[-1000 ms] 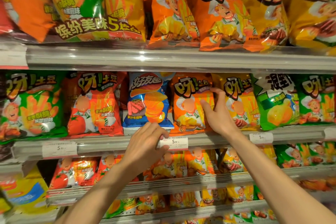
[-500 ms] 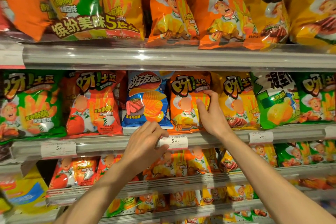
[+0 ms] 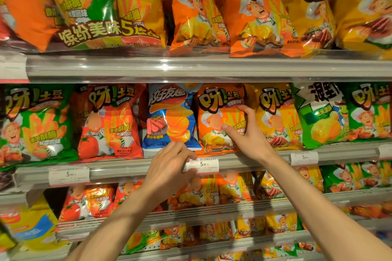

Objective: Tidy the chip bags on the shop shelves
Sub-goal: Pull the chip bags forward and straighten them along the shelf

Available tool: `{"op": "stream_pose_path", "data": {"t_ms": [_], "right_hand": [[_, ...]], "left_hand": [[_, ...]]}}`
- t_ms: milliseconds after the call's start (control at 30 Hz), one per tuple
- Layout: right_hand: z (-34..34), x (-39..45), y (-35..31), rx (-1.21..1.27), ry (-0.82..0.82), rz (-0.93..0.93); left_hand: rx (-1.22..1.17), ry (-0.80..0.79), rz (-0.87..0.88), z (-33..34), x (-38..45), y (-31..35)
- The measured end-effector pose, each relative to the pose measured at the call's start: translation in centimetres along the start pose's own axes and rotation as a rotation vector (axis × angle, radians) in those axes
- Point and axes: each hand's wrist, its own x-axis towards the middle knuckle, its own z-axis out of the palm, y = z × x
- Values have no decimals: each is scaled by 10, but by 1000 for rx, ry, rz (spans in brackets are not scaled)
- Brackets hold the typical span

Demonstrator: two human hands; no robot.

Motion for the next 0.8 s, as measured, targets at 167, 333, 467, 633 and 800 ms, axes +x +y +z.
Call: {"op": "stream_pose_path", "data": {"t_ms": [167, 333, 467, 633, 800], "right_hand": [[6, -2, 1, -38, 30, -9], [10, -3, 0, -90, 18, -18], [13, -3, 2, -147, 19, -30], [13, -3, 3, -194, 35, -34], [17, -26, -2, -227, 97, -39]], "left_hand": [[12, 0, -7, -1, 0, 1], [24, -8, -13, -3, 0, 2], [18, -15, -27, -3, 1, 4], [-9, -33, -53, -4, 1, 7], [-21, 10, -50, 2, -5, 2]]}}
